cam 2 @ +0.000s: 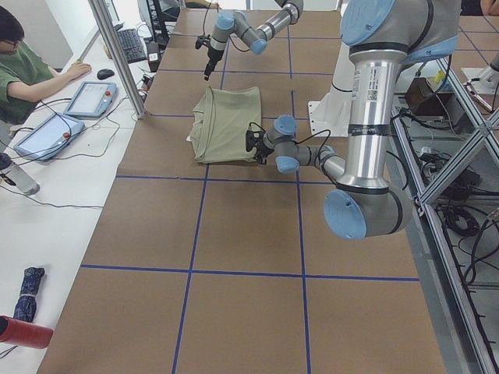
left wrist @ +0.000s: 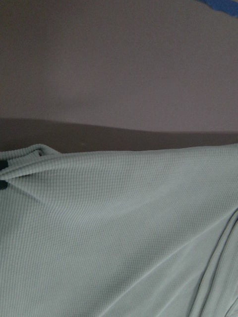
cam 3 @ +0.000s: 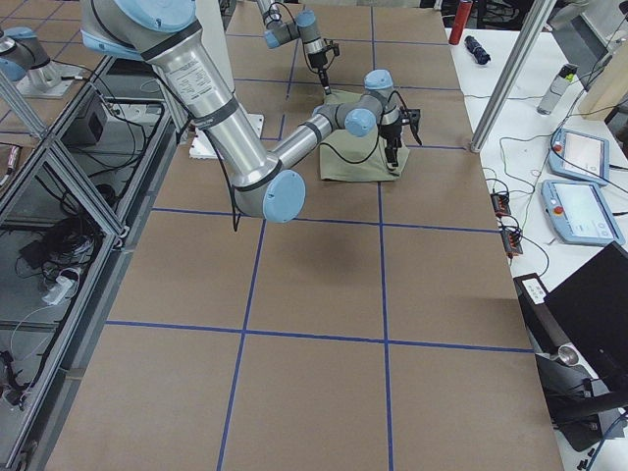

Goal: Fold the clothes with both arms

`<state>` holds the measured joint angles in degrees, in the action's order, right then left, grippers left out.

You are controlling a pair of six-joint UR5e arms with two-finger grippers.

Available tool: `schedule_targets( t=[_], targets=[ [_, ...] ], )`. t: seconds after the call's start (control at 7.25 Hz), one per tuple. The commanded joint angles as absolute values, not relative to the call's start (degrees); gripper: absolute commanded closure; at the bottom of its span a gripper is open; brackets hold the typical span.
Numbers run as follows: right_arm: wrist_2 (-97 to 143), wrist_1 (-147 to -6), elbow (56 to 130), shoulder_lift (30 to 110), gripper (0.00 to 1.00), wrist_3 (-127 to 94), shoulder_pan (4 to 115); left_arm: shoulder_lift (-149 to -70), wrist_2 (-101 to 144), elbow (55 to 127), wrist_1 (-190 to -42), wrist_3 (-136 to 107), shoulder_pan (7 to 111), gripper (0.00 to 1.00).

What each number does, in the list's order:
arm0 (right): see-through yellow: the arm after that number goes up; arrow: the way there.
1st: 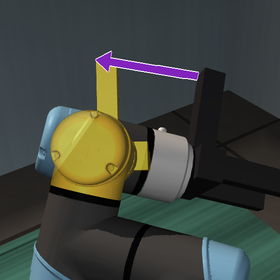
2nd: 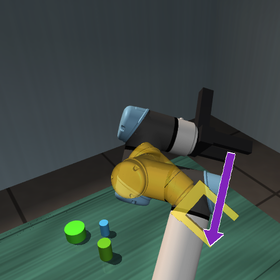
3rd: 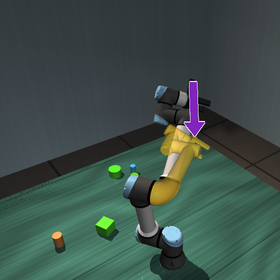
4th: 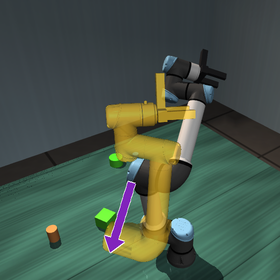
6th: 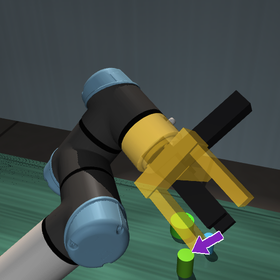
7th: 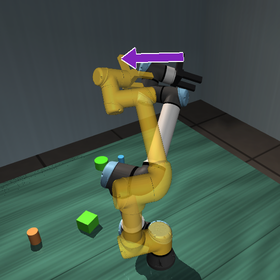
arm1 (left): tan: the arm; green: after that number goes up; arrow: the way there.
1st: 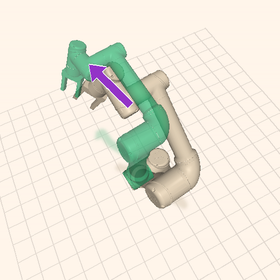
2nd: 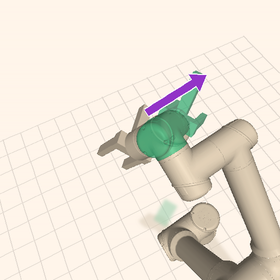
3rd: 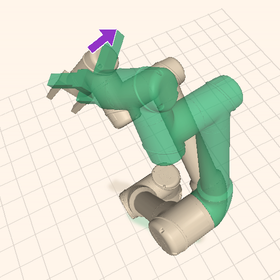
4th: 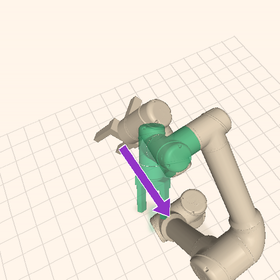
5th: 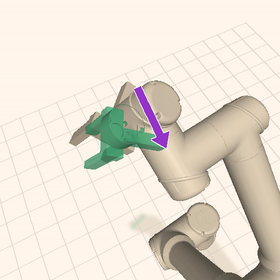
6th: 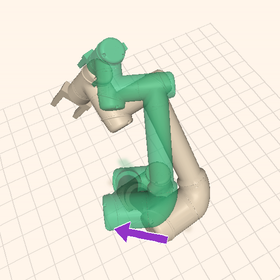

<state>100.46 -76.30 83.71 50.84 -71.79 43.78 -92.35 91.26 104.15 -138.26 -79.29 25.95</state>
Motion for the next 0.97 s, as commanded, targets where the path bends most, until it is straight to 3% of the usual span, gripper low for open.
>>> schedule_targets(
  t=[0.0, 0.28, 0.83],
  targets=[
    [100.46, -76.2, 83.67, 50.89, 0.0, -71.81, 43.68, -91.75, 91.41, 102.32, -137.73, -67.55, 33.79, 1.0],
    [100.46, -76.2, 83.67, 50.89, 0.0, -71.81, 43.68, -99.61, 91.76, 92.0, -137.64, -57.79, 43.28, 1.0],
    [100.46, -76.11, 84.2, 50.71, 0.0, -71.98, 43.33, -128.53, 91.41, 55.27, -138.07, -48.88, 51.93, 1.0]
  ],
)
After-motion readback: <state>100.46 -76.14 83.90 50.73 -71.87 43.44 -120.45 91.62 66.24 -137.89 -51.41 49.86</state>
